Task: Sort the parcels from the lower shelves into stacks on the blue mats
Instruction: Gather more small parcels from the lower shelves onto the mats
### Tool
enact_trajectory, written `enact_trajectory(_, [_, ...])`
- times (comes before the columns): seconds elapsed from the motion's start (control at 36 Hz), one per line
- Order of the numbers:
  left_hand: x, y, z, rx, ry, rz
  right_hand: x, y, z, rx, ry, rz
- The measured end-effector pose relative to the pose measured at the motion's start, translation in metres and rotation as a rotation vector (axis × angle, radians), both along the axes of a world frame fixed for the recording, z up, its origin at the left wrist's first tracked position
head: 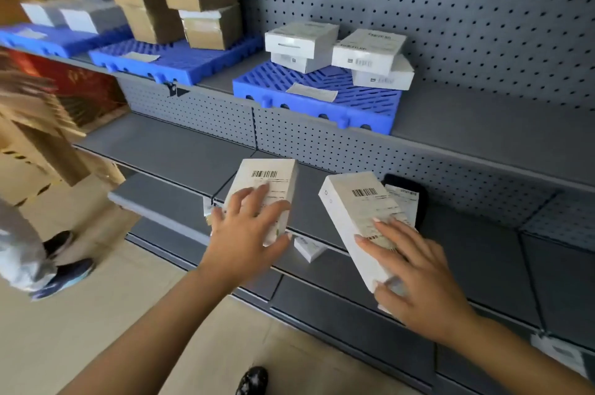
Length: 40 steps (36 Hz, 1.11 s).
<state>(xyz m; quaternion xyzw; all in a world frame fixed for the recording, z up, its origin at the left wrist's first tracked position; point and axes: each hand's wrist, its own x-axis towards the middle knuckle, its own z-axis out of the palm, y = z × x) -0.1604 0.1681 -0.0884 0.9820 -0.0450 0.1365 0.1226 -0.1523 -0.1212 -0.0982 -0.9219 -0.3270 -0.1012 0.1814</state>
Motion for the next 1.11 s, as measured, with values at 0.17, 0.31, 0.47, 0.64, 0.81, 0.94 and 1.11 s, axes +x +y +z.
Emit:
enact_trajectory(0.17, [-0.021,-0.009,0.036,-0.03,-0.219,0.065,-0.014,-0.013,0.036,0.132,-0.124,0.087])
enact_trajectory(0.31, [-0.024,-0.004,0.072,-0.041,-0.346,0.054,-0.021,-0.019,0.068,0.214,-0.236,0.108])
enact_trajectory(0.47, [-0.018,0.001,0.112,-0.025,-0.412,0.035,-0.011,-0.022,0.103,0.259,-0.365,0.088])
enact_trajectory(0.64, [0.004,0.008,0.141,-0.037,-0.432,0.031,0.009,-0.016,0.133,0.279,-0.416,0.011])
enact_trajectory(0.81, [0.041,0.017,0.16,-0.056,-0.406,0.007,0.036,-0.004,0.153,0.28,-0.434,-0.04])
enact_trajectory(0.94, [0.083,0.023,0.172,-0.062,-0.406,-0.028,0.064,0.009,0.16,0.258,-0.428,-0.093])
enact_trajectory(1.11, [0.141,0.029,0.188,-0.039,-0.363,-0.074,0.098,0.033,0.169,0.235,-0.408,-0.175])
